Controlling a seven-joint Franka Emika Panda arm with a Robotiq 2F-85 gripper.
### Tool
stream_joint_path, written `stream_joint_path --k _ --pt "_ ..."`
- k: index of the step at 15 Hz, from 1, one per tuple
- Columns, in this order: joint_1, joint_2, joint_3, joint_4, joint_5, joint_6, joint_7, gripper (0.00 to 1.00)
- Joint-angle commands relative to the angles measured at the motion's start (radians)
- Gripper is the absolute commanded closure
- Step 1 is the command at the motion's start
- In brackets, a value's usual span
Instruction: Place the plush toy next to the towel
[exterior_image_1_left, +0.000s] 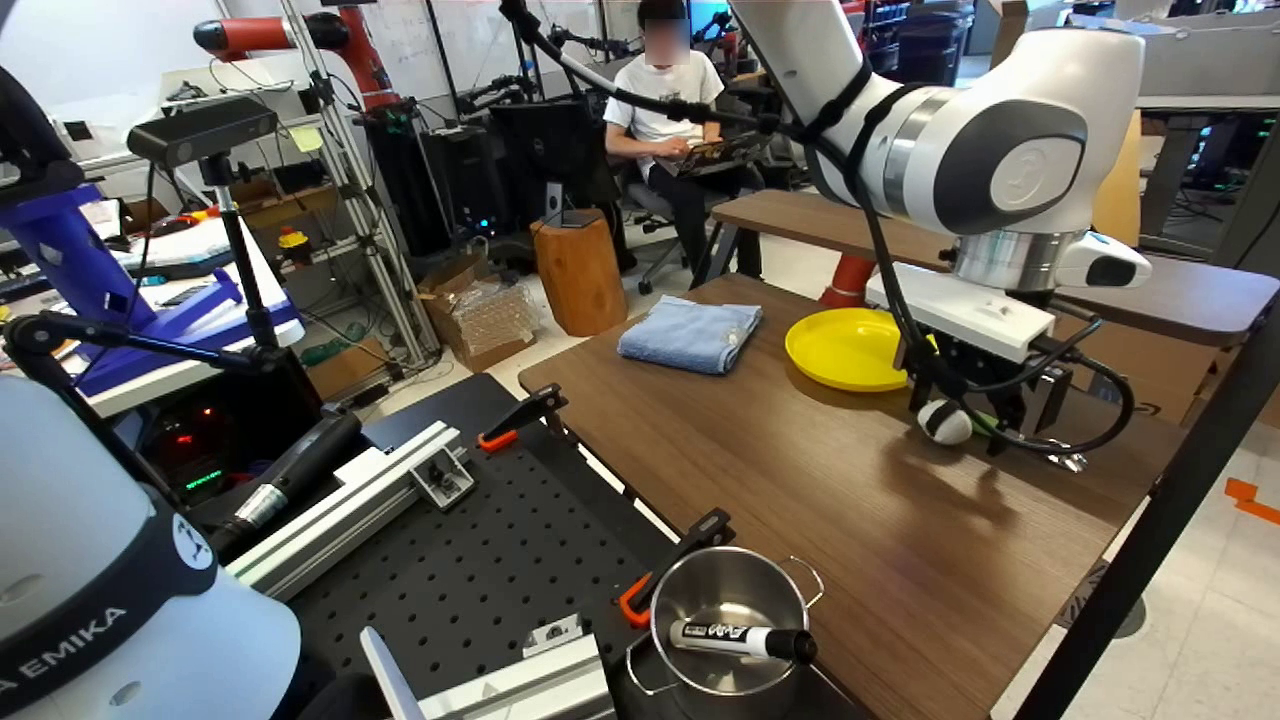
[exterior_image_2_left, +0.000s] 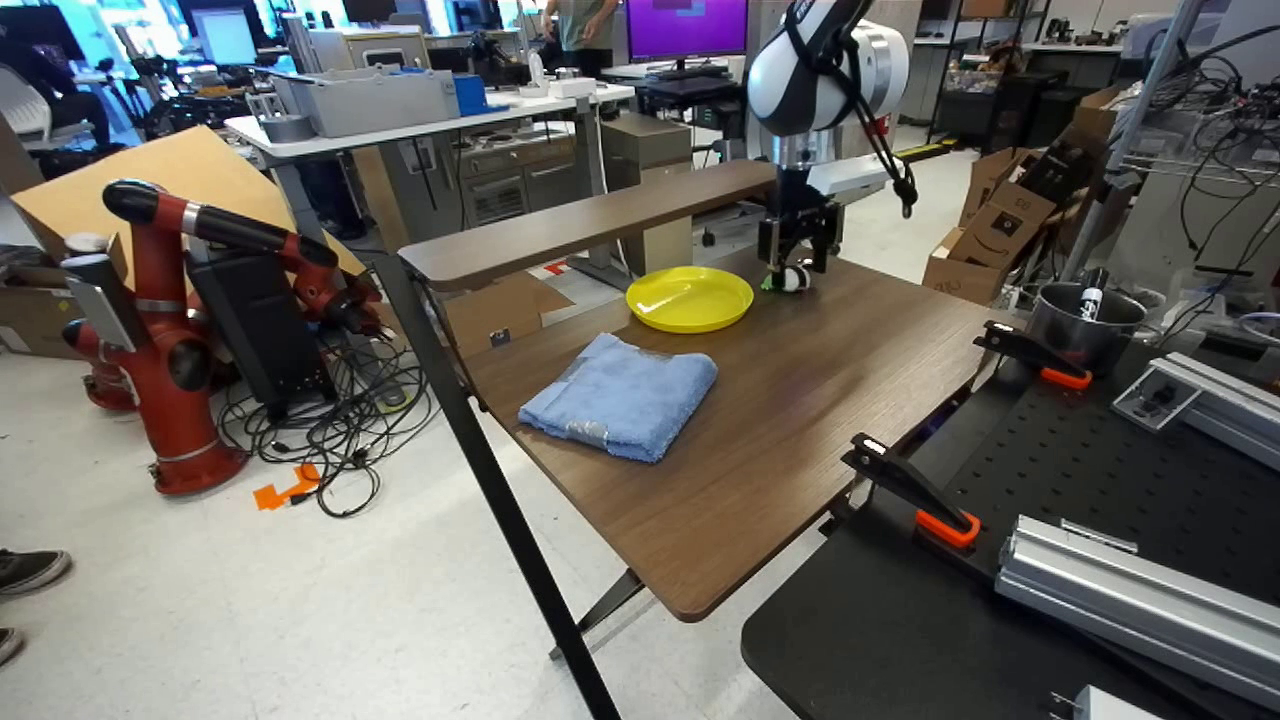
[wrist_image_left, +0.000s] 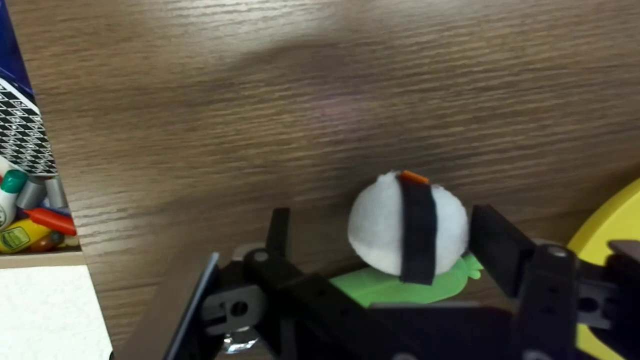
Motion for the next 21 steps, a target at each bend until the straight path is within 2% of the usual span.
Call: stream_joint_path --k 1,5,8,12,16,21 --pt "0.002 0.041 0.002 0.060 -0.034 -0.032 0.038 0.42" --pt "0.000 0.048 0.004 0.074 -0.036 -0.036 0.036 0.73" --pt "0.000 0.047 0.003 0.074 -0.040 -0.036 0.033 0.91" --pt "-0.005 0.010 0.002 0.029 -0.062 -0.033 0.005 0.96" --pt "-0.011 -0.068 0.008 -0.071 -0.078 0.026 -0.026 0.94" --pt "0.023 -0.233 0.017 -0.292 -0.111 0.109 -0.061 0.94"
